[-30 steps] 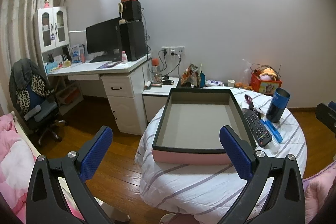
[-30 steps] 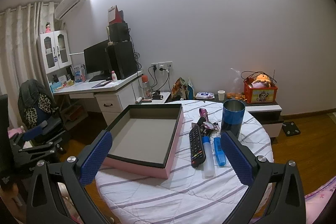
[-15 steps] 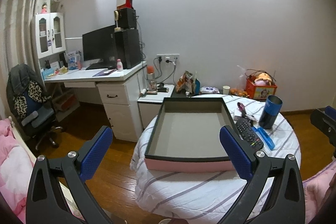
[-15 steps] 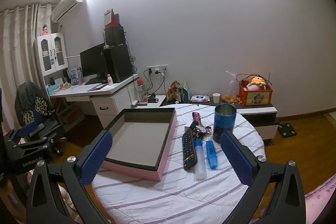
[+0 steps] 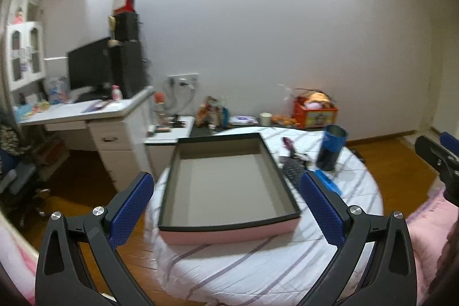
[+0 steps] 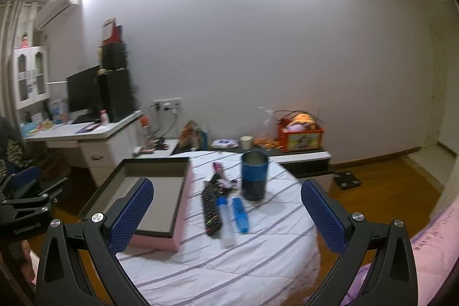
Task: Organize rigid objects
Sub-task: 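Move both tools toward the table, right tool approaching the blue cup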
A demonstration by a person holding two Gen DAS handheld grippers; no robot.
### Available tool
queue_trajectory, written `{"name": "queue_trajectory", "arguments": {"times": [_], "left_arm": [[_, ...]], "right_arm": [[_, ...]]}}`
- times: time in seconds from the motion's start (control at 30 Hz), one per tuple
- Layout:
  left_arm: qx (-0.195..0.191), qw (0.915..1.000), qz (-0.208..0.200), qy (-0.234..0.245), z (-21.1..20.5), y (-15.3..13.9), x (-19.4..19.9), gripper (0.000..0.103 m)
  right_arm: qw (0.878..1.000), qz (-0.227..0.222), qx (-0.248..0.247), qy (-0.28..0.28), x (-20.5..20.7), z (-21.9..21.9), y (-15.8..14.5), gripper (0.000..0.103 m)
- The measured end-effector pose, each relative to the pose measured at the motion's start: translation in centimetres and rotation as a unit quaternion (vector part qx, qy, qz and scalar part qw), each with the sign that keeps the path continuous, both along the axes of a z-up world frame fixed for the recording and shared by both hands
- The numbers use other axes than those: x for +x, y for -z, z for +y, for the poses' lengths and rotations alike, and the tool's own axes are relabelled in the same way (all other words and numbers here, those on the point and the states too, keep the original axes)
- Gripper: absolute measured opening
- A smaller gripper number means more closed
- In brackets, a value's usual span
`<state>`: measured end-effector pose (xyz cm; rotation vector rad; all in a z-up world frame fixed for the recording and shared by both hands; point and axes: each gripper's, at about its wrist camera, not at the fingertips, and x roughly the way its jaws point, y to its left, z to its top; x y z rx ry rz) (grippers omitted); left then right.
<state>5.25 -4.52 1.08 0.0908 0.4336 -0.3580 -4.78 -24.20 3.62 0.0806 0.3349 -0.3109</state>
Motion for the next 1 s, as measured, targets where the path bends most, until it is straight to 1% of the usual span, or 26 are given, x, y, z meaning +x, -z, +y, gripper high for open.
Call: {"name": "queue_trajectory", "arguments": {"times": [0.03,0.13,0.2,0.3,0.37,0.47,0.63,0.77,0.87,1.0], "left_arm": [[-0.007,0.9997,0.011,0.021,0.2,0.0,0.5,0.103],[-0.011,0.9983,0.022,0.052,0.4,0.3,1.6,0.103],[-0.014,0.9980,0.021,0.057,0.7,0.4,2.0,0.103],[-0.023,0.9956,0.031,0.085,1.4,0.8,3.0,0.103],[-0.021,0.9943,0.035,0.099,1.8,1.0,3.6,0.103],[-0.015,0.9937,0.034,0.106,2.7,1.1,4.1,0.103],[-0.019,0.9945,0.031,0.098,4.3,1.3,4.6,0.103],[-0.021,0.9971,0.026,0.069,5.4,1.5,4.9,0.103],[-0.015,0.9982,0.022,0.054,5.7,1.5,5.2,0.103],[-0.013,0.9986,0.024,0.047,5.8,1.6,5.4,0.103]], "right_arm": [[1.000,-0.002,-0.003,0.014,-0.1,0.2,-0.2,0.103],[0.999,-0.007,-0.014,0.050,-0.1,0.8,-0.3,0.103],[0.998,-0.005,-0.023,0.063,0.1,1.5,-0.4,0.103],[0.996,-0.001,-0.044,0.083,0.6,3.0,-0.3,0.103],[0.994,0.003,-0.057,0.095,1.0,4.1,-0.2,0.103],[0.993,0.012,-0.066,0.102,1.6,5.6,-0.2,0.103],[0.991,0.024,-0.078,0.105,2.7,7.2,0.1,0.103],[0.994,0.031,-0.072,0.081,3.6,7.8,0.3,0.103],[0.995,0.033,-0.073,0.066,4.2,8.3,0.5,0.103],[0.995,0.036,-0.074,0.054,5.0,8.2,0.8,0.103]]}}
